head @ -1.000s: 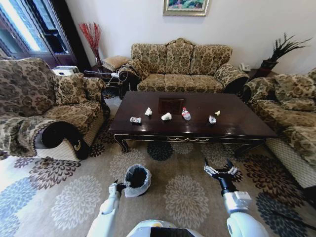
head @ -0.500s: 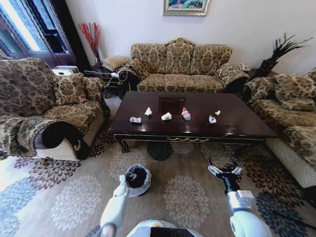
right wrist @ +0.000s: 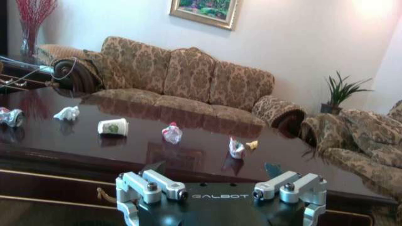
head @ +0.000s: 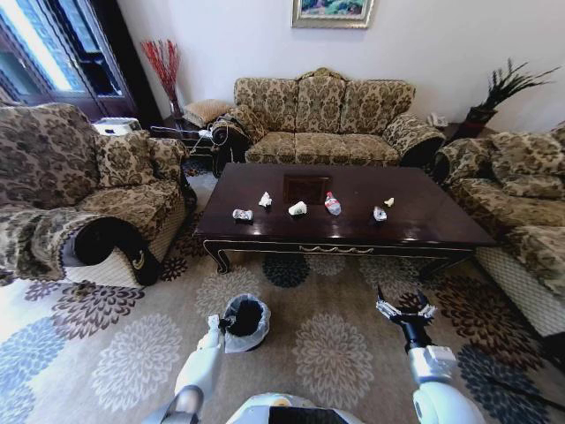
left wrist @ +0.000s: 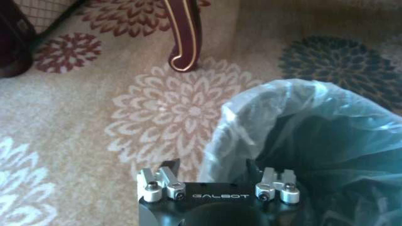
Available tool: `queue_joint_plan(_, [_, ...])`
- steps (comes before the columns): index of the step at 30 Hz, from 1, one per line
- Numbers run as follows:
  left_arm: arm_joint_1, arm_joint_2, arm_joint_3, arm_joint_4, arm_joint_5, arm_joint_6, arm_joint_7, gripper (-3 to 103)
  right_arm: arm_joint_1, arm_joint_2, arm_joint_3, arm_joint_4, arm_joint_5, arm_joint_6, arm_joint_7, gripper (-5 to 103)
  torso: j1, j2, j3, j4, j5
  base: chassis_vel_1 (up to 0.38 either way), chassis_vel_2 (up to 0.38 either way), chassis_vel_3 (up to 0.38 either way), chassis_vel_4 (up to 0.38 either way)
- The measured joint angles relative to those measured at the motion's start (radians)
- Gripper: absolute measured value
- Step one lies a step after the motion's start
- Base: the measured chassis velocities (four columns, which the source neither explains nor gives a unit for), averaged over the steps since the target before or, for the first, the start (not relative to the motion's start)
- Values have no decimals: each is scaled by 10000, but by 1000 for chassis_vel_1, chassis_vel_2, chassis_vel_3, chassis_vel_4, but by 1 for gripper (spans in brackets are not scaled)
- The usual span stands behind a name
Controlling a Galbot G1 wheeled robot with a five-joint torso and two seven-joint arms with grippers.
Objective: Move to the front of the table and place the trash on the table into the trash bin.
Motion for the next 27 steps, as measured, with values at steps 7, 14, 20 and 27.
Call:
queue_joint_plan(7, [28,-123,-18,-36,-43,12,180,48,23,-30,38,19,-6,-30,45,100,0,0,0,-1,0,0,0,0,0])
queue_joint_plan(14, [22,-157,-12,73,-25,63,143,22,27,-51,99,85,0,-52,65,100,0,0,0,1,3,0,0,0,0])
queue_joint_plan(20, [8,-233,-15,92,-30,113,123,3,47,-24,151,115,5,-62,70,100,0,0,1,0,-1,0,0,0,0])
queue_joint_plan(27, [244,-281,-33,-386,-285,227,188,1,119,-38,295,61,103,-64,94,100,0,-1,1,-1,2,0,0,0,0])
